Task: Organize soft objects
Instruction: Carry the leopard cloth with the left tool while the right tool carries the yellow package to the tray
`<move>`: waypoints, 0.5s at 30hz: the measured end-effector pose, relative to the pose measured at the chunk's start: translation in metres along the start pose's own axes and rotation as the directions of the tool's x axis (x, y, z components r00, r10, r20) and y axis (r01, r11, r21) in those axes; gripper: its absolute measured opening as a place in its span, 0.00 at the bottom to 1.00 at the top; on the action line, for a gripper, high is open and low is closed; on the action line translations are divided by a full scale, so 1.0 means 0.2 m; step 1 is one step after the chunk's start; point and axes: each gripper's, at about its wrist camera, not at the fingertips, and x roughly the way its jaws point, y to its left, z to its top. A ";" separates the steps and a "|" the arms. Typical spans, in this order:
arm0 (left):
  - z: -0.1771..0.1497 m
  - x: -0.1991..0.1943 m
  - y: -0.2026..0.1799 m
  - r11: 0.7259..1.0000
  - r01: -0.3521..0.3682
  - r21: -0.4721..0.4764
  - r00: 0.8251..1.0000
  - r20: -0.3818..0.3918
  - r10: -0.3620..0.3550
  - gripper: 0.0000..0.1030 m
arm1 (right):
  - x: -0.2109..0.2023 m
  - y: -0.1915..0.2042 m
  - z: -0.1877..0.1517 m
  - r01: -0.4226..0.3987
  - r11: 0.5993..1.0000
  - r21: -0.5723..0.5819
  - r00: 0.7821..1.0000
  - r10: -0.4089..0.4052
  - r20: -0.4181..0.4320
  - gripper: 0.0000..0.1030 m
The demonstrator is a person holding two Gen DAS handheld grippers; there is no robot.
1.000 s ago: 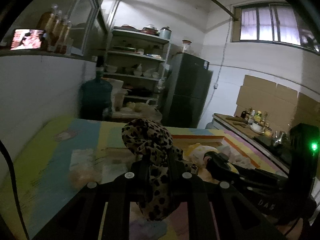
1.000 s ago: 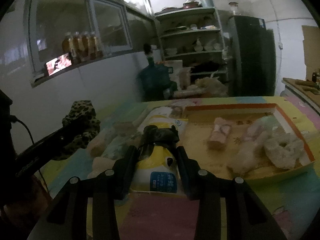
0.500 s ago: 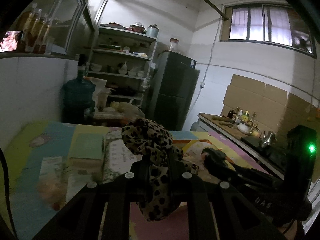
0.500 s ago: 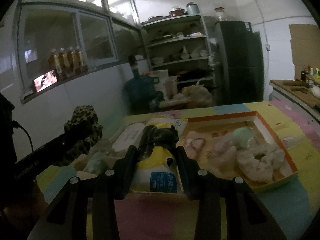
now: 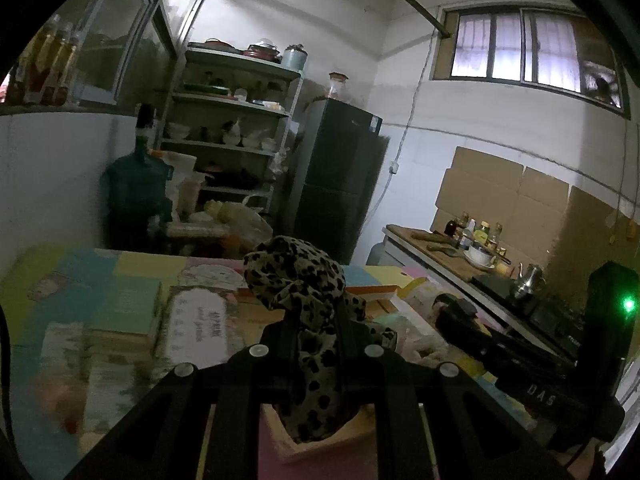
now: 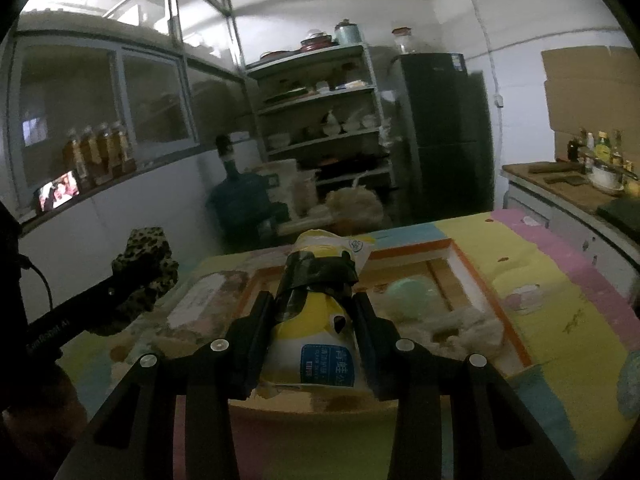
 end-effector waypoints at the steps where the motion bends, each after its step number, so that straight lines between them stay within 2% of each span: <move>1: 0.00 0.01 -0.01 1.000 0.002 0.003 1.000 -0.003 -0.002 0.14 | 0.00 -0.03 0.01 0.007 1.000 0.006 1.000 -0.007 0.003 0.40; 15: -0.04 0.24 -0.15 0.999 0.050 0.011 0.997 -0.067 -0.049 0.14 | -0.02 -0.26 0.01 0.071 0.995 0.066 0.997 -0.072 0.019 0.40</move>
